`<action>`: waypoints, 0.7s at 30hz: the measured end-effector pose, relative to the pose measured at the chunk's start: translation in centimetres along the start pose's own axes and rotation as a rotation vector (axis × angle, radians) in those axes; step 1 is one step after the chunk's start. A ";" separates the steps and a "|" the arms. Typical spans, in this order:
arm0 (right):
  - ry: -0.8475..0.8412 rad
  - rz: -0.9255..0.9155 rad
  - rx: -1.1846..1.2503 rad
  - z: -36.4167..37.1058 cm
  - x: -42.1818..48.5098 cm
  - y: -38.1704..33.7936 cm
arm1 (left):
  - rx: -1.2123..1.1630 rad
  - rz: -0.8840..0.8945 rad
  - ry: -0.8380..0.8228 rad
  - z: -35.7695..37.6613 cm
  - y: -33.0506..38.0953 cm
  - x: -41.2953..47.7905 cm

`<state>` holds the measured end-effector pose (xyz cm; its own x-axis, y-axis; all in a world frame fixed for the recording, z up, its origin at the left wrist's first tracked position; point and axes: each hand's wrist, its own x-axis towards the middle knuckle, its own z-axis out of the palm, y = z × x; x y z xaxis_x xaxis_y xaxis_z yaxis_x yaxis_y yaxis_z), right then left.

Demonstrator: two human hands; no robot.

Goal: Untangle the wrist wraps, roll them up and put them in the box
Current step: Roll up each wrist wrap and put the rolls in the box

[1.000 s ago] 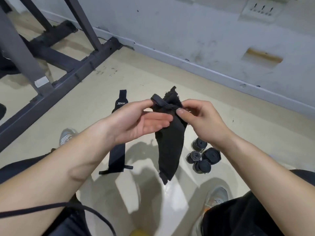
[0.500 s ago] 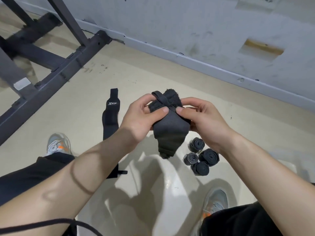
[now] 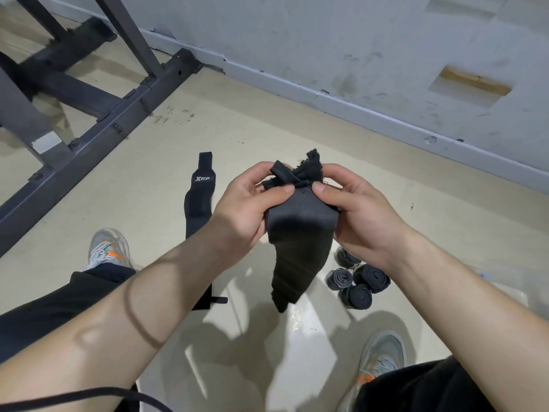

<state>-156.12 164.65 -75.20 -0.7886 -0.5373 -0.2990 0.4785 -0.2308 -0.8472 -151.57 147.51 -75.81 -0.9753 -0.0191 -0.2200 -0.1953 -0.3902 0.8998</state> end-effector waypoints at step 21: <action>-0.071 0.013 -0.278 -0.7 0.2 -0.7 | 0.216 -0.112 -0.055 -1.7 1.0 -0.3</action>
<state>-156.87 165.31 -74.95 -0.7494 -0.5966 -0.2871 0.3563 0.0021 -0.9344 -151.27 145.60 -75.50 -0.9494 0.0655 -0.3073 -0.3141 -0.1812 0.9319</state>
